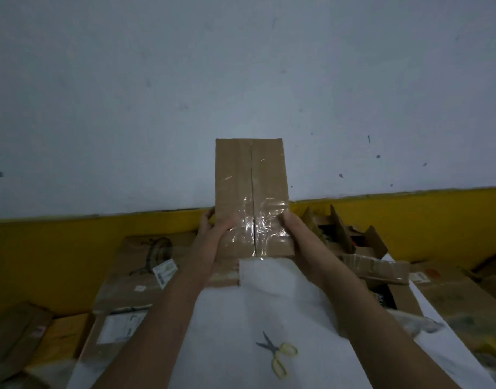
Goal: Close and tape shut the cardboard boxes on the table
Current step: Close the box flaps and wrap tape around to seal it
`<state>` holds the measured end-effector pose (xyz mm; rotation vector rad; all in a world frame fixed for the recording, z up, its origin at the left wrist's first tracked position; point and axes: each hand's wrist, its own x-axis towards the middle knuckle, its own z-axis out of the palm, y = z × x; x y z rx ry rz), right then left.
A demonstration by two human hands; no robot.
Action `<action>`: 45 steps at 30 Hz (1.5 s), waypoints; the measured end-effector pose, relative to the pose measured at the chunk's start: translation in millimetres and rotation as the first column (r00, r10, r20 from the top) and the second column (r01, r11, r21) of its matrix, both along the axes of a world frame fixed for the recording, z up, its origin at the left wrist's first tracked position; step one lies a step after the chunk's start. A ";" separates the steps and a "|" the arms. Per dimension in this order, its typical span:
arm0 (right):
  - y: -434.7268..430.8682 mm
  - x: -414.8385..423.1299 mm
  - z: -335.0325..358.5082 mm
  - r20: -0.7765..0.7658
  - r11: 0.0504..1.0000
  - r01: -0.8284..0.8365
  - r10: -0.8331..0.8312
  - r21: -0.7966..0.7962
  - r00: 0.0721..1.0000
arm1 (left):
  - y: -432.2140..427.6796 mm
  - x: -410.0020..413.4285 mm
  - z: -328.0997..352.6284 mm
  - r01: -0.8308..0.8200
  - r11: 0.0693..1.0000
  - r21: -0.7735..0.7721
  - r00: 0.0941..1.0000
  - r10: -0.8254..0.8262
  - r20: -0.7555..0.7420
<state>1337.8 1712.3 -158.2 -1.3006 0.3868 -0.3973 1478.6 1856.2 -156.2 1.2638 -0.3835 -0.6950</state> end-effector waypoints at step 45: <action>112.1 -14.6 -299.4 -0.669 0.693 -0.567 0.164 -0.445 0.725 | 138.5 -86.0 -327.2 0.009 0.852 0.523 1.000 0.001 -0.020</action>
